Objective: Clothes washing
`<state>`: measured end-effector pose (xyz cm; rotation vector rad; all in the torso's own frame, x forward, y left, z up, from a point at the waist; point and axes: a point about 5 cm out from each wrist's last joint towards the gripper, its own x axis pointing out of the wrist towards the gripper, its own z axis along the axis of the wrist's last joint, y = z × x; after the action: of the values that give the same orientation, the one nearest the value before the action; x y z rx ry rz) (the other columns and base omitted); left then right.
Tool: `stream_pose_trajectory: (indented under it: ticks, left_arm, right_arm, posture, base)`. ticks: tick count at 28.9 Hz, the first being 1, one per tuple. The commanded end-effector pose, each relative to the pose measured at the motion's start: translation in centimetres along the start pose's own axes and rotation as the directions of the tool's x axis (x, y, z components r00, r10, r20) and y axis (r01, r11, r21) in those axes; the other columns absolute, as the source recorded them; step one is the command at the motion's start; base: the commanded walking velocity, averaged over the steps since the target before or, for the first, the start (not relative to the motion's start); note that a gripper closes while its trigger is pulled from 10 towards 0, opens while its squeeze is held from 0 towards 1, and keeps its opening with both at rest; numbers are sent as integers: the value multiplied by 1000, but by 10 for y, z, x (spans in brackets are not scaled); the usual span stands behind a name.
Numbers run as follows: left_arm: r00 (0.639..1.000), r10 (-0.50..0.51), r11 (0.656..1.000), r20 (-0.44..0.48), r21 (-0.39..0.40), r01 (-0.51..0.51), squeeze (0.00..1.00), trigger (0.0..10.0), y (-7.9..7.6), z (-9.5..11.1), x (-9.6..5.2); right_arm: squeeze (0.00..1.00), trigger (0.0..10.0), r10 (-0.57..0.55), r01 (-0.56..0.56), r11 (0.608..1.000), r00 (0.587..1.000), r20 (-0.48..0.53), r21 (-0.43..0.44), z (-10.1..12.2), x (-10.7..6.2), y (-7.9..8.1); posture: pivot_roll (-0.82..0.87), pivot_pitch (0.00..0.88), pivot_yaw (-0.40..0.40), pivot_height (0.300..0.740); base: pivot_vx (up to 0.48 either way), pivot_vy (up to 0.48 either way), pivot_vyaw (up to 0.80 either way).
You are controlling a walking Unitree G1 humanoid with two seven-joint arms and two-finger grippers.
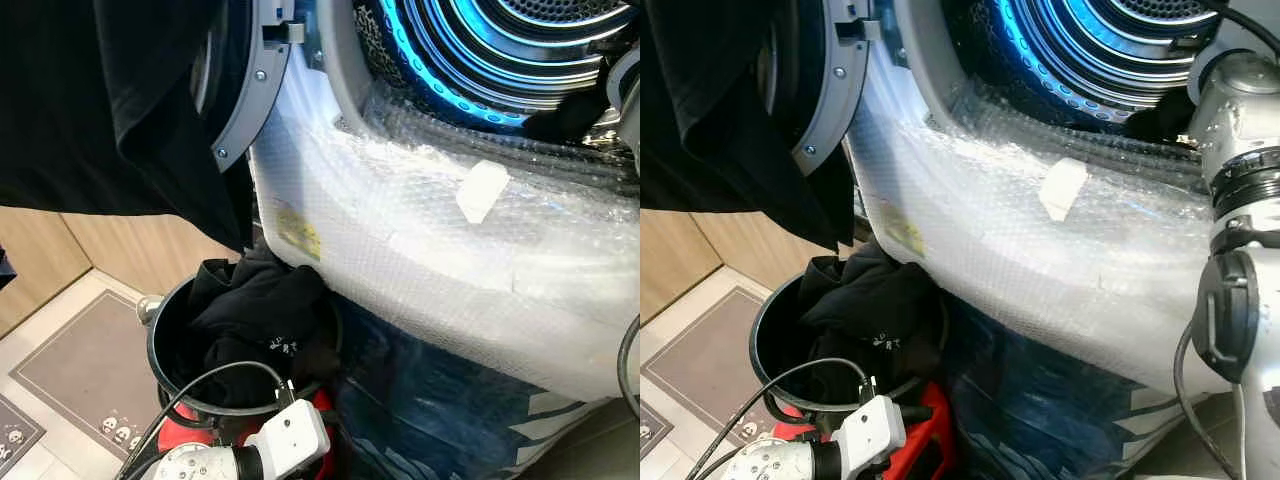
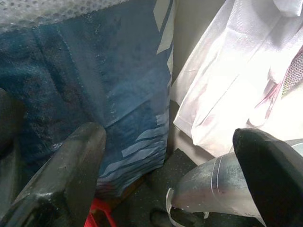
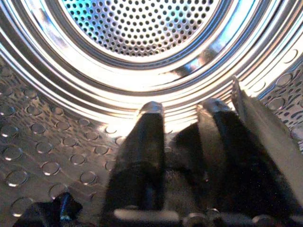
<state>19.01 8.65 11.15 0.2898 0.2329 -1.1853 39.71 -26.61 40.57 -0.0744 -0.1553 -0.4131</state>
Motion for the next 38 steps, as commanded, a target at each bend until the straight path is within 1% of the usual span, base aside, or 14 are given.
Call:
stream_pose_trajectory:
  ticks: [1,8,15,16,17,18,19,21,23,26,30,34,35,38]
  left_arm:
    - [1000,-12,1000,-5,9,12,0,10000,-3,2,0]
    - [1000,-1,1000,-4,18,1,0,10000,0,3,0]
    - [998,54,998,13,44,-55,0,10000,7,5,0]
    - [996,83,995,19,56,-84,0,10000,11,5,1]
    - [996,83,995,19,56,-84,0,10000,11,5,1]
    - [996,91,994,22,59,-92,0,10000,13,5,1]
    - [993,110,991,33,68,-112,0,10000,16,6,1]
    - [991,128,989,44,73,-131,0,10000,19,8,1]
    - [988,143,986,60,76,-147,0,10000,22,10,1]
    - [978,189,976,84,96,-197,0,10000,29,14,1]
    - [972,216,969,95,103,-225,0,10000,33,14,1]
    - [961,250,961,115,94,-261,0,10000,40,17,0]
    - [961,250,961,115,94,-261,0,10000,40,17,0]
    - [951,284,950,122,101,-297,0,10000,46,18,-2]
  right_arm:
    - [1000,10000,-17,16,1000,999,37,17,16,-1,-4]
    - [1000,10000,23,-28,998,997,77,61,21,-2,-3]
    - [1000,10000,314,-350,914,931,188,205,25,-5,10]
    - [380,10000,383,-441,863,889,250,247,27,-7,10]
    - [380,10000,383,-441,863,889,250,247,27,-7,10]
    - [51,10000,399,-464,849,876,271,251,28,-8,10]
    - [0,10000,420,-489,838,861,286,243,27,-8,10]
    - [0,10000,443,-513,823,849,289,243,25,-9,10]
    - [0,10000,488,-576,779,805,337,248,24,-11,10]
    - [0,10000,575,-702,679,690,439,215,19,-20,9]
    - [0,10000,588,-739,645,644,490,197,15,-25,4]
    - [0,10000,619,-811,557,548,563,178,4,-42,-4]
    - [0,10000,619,-811,557,548,563,178,4,-42,-4]
    - [0,10000,644,-848,512,486,591,138,-5,-55,-8]
  posture:
    - [-12,137,-64,740]
    - [-10,133,-60,740]
    - [-2,123,-51,740]
    - [-1,120,-49,740]
    - [-1,120,-49,740]
    - [0,119,-47,740]
    - [-2,116,-41,740]
    - [-2,115,-37,740]
    - [-3,112,-33,740]
    - [-6,106,-22,740]
    - [-7,101,-14,740]
    - [-10,93,-1,740]
    - [-10,93,-1,740]
    - [-15,86,9,740]
  base:
    - [0,0,0]
    - [0,0,0]
    - [0,0,0]
    - [0,0,0]
    - [0,0,0]
    - [0,0,0]
    - [0,0,0]
    - [0,0,0]
    - [0,0,0]
    - [0,0,0]
    - [0,0,0]
    - [0,0,0]
    - [0,0,0]
    - [0,0,0]
